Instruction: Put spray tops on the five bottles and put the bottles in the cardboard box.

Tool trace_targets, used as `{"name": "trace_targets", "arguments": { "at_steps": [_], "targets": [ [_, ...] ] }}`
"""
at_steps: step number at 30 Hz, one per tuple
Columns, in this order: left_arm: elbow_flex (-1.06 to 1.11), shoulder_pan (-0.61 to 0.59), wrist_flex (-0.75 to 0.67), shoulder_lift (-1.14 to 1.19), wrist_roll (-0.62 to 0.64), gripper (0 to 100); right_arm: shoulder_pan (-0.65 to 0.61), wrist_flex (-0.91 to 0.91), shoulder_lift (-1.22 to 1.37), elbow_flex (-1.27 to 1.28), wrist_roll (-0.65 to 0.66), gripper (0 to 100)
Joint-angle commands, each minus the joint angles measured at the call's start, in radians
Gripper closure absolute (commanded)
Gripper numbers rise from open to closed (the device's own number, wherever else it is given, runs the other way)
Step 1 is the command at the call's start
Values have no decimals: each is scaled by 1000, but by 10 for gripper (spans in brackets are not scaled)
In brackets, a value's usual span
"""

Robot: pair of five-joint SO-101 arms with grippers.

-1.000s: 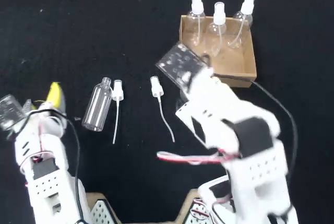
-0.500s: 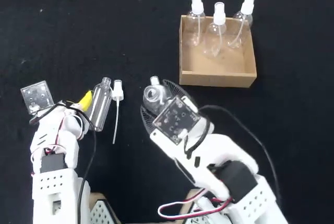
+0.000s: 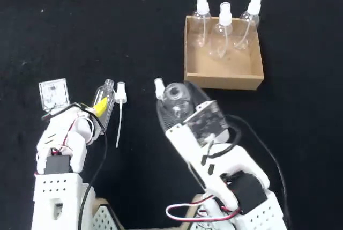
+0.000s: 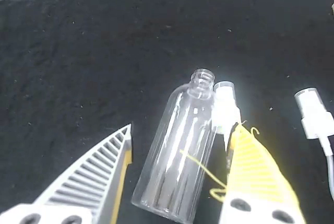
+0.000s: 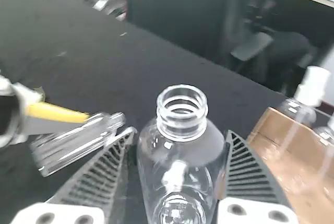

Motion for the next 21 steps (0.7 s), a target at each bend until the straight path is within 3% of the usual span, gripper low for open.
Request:
{"name": "trace_targets", "arguments": {
  "at_steps": [1, 8, 16, 21],
  "targets": [
    [-251, 25, 238, -3, -12, 708, 74, -2, -31, 22, -21, 808],
    [-444, 94, 285, 132, -58, 708, 75, 15, -68, 38, -21, 808],
    [-839, 203, 293, 743, -114, 708, 75, 35, -85, 41, -21, 808],
    [-1112, 286, 416, 1076, -106, 708, 77, 35, -85, 51, -21, 808]
  ]
}}
